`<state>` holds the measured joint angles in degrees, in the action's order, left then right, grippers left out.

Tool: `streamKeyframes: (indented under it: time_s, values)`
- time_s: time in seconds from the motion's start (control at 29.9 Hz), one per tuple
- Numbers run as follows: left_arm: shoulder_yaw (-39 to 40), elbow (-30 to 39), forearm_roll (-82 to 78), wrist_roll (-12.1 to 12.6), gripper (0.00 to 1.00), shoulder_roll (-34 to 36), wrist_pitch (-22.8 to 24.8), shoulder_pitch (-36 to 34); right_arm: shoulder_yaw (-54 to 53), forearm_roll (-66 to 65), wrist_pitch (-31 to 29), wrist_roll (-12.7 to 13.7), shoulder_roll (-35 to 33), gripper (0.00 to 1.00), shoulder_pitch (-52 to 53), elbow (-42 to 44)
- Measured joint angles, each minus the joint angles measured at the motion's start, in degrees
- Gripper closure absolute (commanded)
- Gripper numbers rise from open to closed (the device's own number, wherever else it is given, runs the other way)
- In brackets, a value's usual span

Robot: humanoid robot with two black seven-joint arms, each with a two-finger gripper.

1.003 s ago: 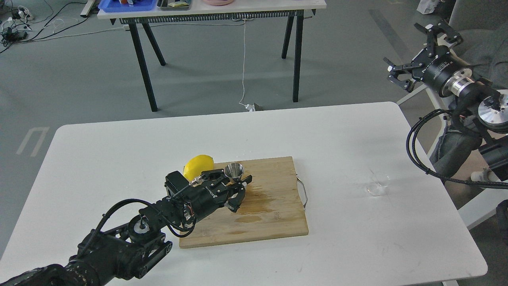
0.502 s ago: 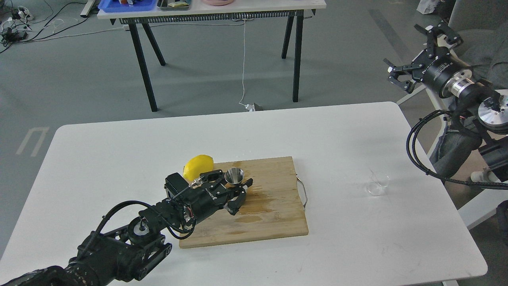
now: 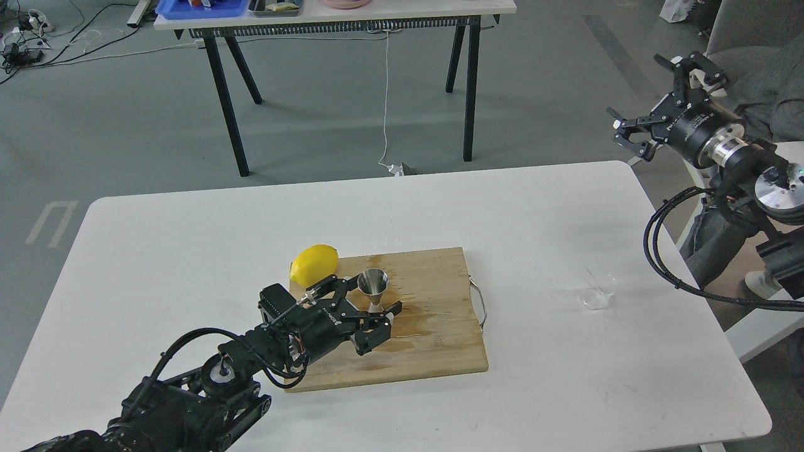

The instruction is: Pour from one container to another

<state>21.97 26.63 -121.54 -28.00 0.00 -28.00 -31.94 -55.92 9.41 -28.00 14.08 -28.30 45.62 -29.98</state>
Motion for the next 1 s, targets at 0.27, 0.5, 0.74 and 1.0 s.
streamKeyframes:
  time_s: [0.27,0.5,0.74,1.0]
  values:
    - [0.3,0.0,0.6,0.0,0.07,0.0,0.0,0.3,-0.9,0.2,0.0,0.0,-1.2,0.02,-4.0,-0.7]
    - [0.3,-0.1,1.5,0.0,0.07,0.0,0.0,2.1,-1.0,0.3,0.0,0.0,-2.3,0.02,-5.5,-0.7]
    - [0.6,-0.1,1.6,0.0,0.06,0.0,0.0,3.1,-1.4,0.3,0.0,-0.3,-2.5,0.02,-8.3,-0.7]
    - [0.8,0.0,3.4,0.0,0.06,0.0,0.0,3.4,-3.9,0.3,0.0,-0.2,-2.5,0.02,-10.8,-1.1]
